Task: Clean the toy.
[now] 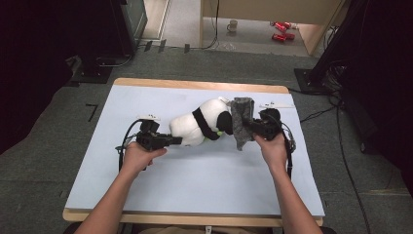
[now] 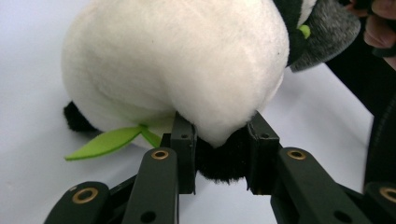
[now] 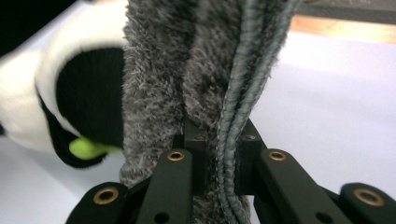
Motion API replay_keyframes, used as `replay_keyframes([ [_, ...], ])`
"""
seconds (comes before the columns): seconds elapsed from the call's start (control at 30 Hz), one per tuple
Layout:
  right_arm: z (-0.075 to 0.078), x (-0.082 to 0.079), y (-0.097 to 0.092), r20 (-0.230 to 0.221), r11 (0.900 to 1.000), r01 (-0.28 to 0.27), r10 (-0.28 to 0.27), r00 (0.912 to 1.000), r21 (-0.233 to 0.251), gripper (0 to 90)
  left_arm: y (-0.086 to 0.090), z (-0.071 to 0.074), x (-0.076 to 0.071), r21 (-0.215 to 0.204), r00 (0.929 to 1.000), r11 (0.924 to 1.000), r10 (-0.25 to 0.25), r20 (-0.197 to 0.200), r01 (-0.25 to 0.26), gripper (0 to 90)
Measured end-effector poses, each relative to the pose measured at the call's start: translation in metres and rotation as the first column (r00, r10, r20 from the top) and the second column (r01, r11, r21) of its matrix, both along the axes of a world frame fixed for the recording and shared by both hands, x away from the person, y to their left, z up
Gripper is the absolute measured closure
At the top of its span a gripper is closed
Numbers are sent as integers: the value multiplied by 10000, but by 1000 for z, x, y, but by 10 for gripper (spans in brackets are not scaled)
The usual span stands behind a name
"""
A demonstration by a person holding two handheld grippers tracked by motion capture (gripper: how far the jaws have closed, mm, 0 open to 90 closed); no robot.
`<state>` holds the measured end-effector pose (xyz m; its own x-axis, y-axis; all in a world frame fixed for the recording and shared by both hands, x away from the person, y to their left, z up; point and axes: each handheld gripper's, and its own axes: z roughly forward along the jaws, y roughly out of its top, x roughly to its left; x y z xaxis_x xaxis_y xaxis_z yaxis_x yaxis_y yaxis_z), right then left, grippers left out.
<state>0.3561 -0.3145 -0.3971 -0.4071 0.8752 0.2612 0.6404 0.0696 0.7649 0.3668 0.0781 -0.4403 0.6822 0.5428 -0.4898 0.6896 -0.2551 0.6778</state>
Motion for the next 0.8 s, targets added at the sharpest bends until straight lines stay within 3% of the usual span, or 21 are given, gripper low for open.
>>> replay_keyframes([
  [0.13, 23, -10, 2, 488, 9986, -342, 323, 9983, 395, 809, 6, 9, -3, -220, 9989, 9988, -437, 169, 441, 714],
  [0.23, 42, -20, 8, 797, 9934, -846, 784, 9937, 779, 808, 8, 13, -7, -442, 9966, 9958, -815, -144, 808, 714],
  [0.33, 52, -31, 19, 824, 9842, -1554, 1486, 9855, 843, 809, 5, 13, -10, -238, 9962, 9961, -851, -208, 846, 712],
  [0.5, 48, -36, 33, 246, 9727, -2215, 2203, 9751, 690, 809, 1, 6, -7, -654, 9950, 9978, -211, -975, 148, 709],
  [0.63, 32, -30, 42, -325, 9739, -2256, 2264, 9735, 267, 809, -4, 3, -8, -336, 9975, 9994, -29, -700, 5, 693],
  [0.67, 27, -28, 43, -338, 9744, -2234, 2241, 9740, 241, 809, -5, 2, -9, -135, 9983, 9999, 21, -577, -29, 683],
  [0.8, 16, -22, 41, -288, 9818, -1895, 1897, 9814, 108, 809, -7, 3, -11, 16, 9997, 9997, -228, -15, 228, 596],
])
